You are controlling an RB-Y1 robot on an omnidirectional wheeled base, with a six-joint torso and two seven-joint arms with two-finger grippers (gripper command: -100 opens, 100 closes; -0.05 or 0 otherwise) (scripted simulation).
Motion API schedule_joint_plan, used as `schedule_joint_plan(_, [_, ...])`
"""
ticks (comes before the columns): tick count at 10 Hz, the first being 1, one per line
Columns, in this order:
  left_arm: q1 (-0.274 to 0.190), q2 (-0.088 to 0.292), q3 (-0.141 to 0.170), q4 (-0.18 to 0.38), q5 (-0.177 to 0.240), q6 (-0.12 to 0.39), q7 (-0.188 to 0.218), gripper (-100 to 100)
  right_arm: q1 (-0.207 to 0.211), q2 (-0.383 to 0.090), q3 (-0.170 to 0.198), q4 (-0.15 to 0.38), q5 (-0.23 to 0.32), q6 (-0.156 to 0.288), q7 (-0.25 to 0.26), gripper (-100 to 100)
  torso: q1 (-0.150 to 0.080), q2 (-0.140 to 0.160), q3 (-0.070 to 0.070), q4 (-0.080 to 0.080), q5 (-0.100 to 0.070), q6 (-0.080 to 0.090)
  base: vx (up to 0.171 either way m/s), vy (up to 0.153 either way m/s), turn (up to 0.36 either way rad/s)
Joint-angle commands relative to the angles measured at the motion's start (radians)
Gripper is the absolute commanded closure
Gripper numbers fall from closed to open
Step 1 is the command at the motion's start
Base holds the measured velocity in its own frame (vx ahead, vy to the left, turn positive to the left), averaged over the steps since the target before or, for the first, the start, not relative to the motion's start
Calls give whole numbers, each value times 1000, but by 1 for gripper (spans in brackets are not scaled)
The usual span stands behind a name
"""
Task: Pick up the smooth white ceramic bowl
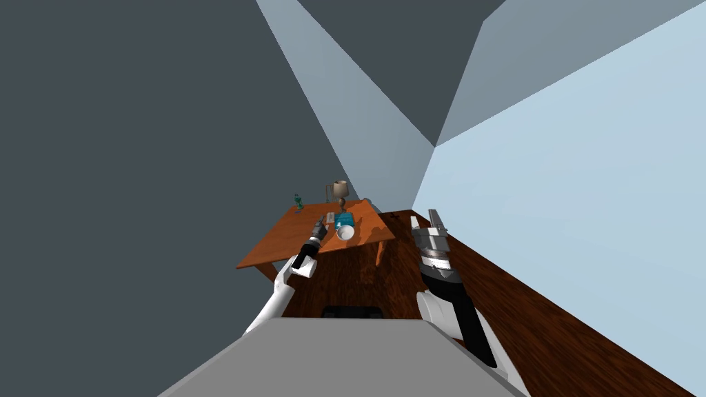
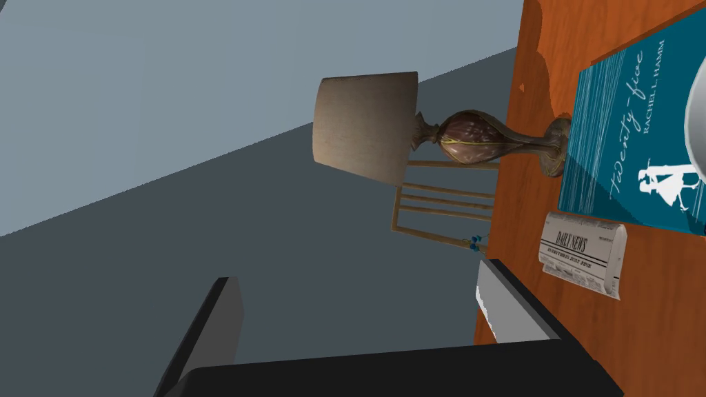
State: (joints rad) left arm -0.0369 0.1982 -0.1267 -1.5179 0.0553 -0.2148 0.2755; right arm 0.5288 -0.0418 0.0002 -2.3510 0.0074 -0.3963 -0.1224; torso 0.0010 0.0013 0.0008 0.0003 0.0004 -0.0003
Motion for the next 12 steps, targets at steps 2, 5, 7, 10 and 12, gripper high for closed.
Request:
schedule_joint_plan(2, [-48, 1, 2, 70, 12, 47, 11, -100, 0, 0, 0, 0, 0, 0, 0, 0, 0, 0, 0, 0, 0, 0, -25, 15, -19])
schedule_joint_plan(5, [-123, -3, 6, 176, 33, 116, 27, -100, 0, 0, 0, 0, 0, 0, 0, 0, 0, -1, 0, 0, 0, 0, -15, 11, -25])
schedule_joint_plan(7, [-161, -5, 10, 228, 45, 151, 35, -100, 0, 0, 0, 0, 0, 0, 0, 0, -1, -1, 0, 0, 0, 0, -10, 6, -24])
schedule_joint_plan(10, [-198, -7, 15, 289, 59, 187, 43, -100, 0, 0, 0, 0, 0, 0, 0, 0, -1, -1, -1, 0, 0, 0, -4, 1, -21])
schedule_joint_plan(12, [-235, -8, 21, 336, 73, 222, 50, -100, 0, 0, 0, 0, 0, 0, 0, 0, -1, -1, -1, 0, 0, 0, -2, 0, -28])
